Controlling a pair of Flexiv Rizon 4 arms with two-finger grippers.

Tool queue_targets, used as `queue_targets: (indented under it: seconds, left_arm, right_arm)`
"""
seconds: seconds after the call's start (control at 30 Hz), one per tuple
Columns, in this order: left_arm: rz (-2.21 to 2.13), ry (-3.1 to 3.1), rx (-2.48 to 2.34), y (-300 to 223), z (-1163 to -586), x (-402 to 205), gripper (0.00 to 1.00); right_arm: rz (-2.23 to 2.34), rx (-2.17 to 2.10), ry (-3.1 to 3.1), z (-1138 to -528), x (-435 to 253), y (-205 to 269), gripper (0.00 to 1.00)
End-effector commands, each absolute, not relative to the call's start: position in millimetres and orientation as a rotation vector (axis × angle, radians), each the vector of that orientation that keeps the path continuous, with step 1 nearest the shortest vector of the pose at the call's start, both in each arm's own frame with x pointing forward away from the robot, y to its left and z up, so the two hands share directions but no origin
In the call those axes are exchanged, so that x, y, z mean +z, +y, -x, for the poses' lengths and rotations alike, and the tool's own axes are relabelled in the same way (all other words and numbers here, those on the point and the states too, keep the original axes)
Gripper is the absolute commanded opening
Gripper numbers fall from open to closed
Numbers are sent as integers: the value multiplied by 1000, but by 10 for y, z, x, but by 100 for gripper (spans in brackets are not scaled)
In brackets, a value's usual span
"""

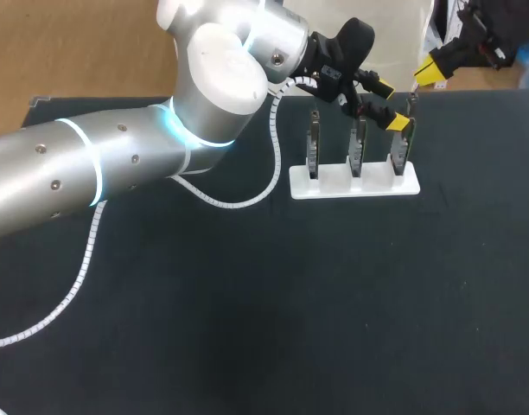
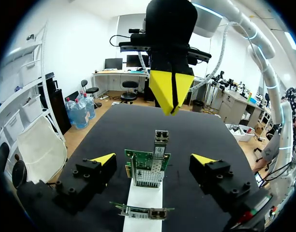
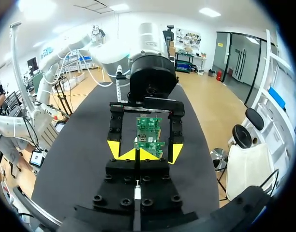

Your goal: Pick up the optical module with the left hand, and insert it into the network port with the right hand.

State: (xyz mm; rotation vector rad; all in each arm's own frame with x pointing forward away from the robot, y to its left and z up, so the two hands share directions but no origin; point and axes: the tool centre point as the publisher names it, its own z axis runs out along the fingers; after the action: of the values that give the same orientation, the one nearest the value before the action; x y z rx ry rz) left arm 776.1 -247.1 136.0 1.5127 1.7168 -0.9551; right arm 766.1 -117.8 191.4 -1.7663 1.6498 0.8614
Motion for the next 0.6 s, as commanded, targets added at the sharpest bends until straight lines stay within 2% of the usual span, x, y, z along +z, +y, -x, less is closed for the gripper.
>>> queue_targets:
  seconds: [0.03,0.6]
  left_arm:
    - [-1515,1721,-954,-2474,-7765,1367,100]
    - [-1515,1721,-954,-2474,-7765,1367,100]
  right_arm:
    - [1753,838,1656,-7638,1890,-1146,0]
    - [1750,859,1672,-7725,1779,-1139,0]
